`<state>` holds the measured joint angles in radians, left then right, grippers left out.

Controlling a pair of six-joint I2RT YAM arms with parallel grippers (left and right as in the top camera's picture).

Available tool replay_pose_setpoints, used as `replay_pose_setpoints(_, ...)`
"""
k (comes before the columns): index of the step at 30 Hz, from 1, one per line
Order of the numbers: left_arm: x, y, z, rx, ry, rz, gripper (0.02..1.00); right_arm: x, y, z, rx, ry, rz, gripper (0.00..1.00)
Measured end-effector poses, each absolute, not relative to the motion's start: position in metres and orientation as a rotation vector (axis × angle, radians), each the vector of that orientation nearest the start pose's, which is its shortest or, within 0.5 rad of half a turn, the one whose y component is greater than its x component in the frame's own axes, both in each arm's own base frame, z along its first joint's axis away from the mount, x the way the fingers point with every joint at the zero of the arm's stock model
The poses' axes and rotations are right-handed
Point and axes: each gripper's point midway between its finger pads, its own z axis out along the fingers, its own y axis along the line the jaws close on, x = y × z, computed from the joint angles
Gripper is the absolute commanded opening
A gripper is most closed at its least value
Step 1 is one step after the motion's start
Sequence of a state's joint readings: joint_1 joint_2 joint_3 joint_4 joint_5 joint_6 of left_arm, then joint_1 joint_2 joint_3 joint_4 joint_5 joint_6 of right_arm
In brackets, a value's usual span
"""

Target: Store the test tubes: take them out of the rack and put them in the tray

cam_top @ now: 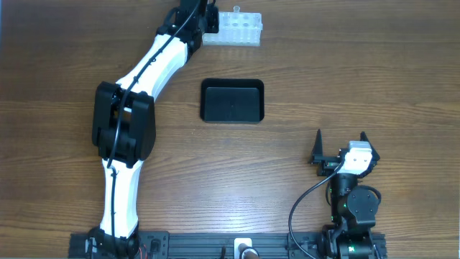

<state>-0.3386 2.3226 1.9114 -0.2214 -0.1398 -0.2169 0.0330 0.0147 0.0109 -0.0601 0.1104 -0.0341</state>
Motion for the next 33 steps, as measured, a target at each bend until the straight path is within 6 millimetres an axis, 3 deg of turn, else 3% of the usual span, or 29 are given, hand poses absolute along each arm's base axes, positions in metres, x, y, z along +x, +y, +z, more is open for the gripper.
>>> replay_pose_setpoints(4, 0.615, -0.192, 0.127, 0.069, 2.194, -0.151, 0.130, 0.246, -0.011, 0.161, 0.030, 1.635, -0.091, 0.993)
replay_pose_setpoints(7, 0.611, -0.189, 0.154, 0.073, 2.167, -0.146, 0.128, 0.246, -0.011, 0.161, 0.029, 1.635, -0.092, 0.993)
replay_pose_setpoints(9, 0.606, -0.188, 0.186, 0.075, 2.126, -0.148, 0.123, 0.246, -0.011, 0.161, 0.030, 1.635, -0.092, 0.991)
replay_pose_setpoints(12, 0.589, -0.184, 0.251, 0.083, 2.042, -0.157, 0.112, 0.246, -0.011, 0.161, 0.030, 1.635, -0.092, 0.991)
replay_pose_setpoints(15, 0.557, -0.183, 0.309, 0.097, 1.999, -0.164, 0.121, 0.246, -0.011, 0.161, 0.030, 1.635, -0.091, 0.991)
replay_pose_setpoints(18, 0.512, -0.190, 0.343, 0.132, 2.026, -0.179, 0.126, 0.246, -0.011, 0.161, 0.029, 1.635, -0.092, 0.993)
replay_pose_setpoints(21, 0.472, -0.200, 0.339, 0.150, 2.129, -0.187, 0.119, 0.246, -0.011, 0.161, 0.029, 1.635, -0.092, 0.993)
replay_pose_setpoints(24, 0.444, -0.208, 0.307, 0.129, 2.287, -0.176, 0.104, 0.246, -0.011, 0.161, 0.029, 1.635, -0.091, 0.991)
replay_pose_setpoints(27, 0.433, -0.209, 0.263, 0.065, 2.441, -0.133, 0.110, 0.246, -0.011, 0.161, 0.030, 1.635, -0.091, 0.993)
replay_pose_setpoints(33, 0.433, -0.215, 0.195, 0.010, 2.609, -0.047, 0.117, 0.246, -0.011, 0.161, 0.030, 1.635, -0.091, 0.993)
